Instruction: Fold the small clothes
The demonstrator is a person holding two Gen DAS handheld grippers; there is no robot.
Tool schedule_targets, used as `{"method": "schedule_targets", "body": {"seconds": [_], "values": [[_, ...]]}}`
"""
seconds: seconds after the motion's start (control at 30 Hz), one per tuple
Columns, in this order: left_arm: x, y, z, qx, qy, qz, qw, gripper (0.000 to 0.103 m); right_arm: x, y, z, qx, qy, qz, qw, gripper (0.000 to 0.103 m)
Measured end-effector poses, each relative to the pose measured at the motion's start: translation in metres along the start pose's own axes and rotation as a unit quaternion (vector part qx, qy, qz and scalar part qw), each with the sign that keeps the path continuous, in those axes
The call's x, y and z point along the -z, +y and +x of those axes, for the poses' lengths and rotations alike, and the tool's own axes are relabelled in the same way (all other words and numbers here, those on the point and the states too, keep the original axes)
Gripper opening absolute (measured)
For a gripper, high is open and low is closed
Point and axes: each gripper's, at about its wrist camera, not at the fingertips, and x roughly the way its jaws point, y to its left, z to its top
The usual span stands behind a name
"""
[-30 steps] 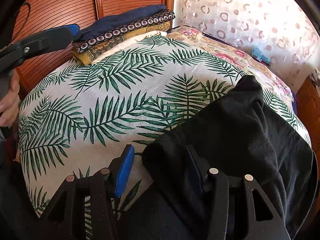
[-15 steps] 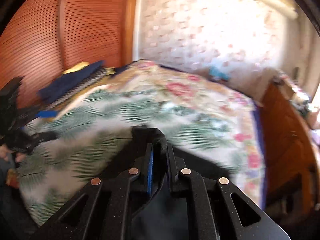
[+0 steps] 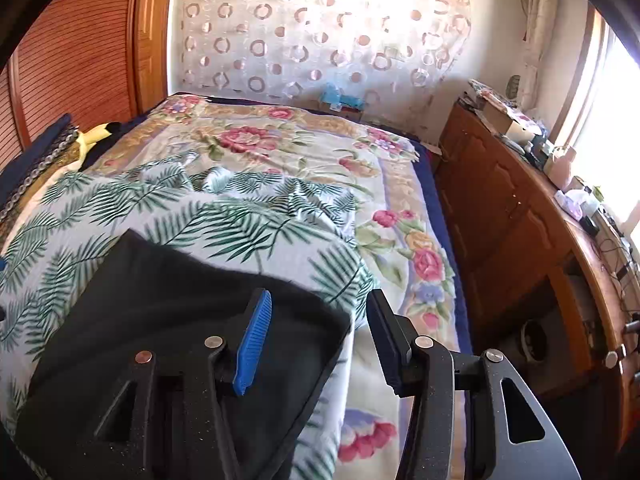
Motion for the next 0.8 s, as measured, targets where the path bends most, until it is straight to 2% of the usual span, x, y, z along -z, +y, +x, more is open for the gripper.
{"method": "schedule_targets", "body": {"seconds": [0.17,0.23,0.53,0.7,0.8], "values": [[-0.001,-0.015,0.000,0.015,0.000,0.009,0.9999,0.077,0.035,-0.010,-0.044,-0.032,-0.005,-0.007,0.999,0.051],[0.000,-0.024,0.001,0.020,0.001,0.016,0.9997,0.077,0.048,-0.013,-0.051,-0.042,-0.005,-0.002,0.999,0.051],[0.008,-0.058,-0.001,0.052,0.011,0.041,0.9978,0.077,0.118,-0.008,-0.103,-0.056,0.013,0.024,0.998,0.051],[0.013,-0.070,-0.009,0.063,0.008,0.040,0.9971,0.079,0.132,-0.012,-0.120,-0.054,0.017,0.026,0.998,0.051],[0.015,-0.076,-0.013,0.063,0.007,0.042,0.9971,0.080,0.140,-0.013,-0.125,-0.056,0.020,0.033,0.998,0.044]]}}
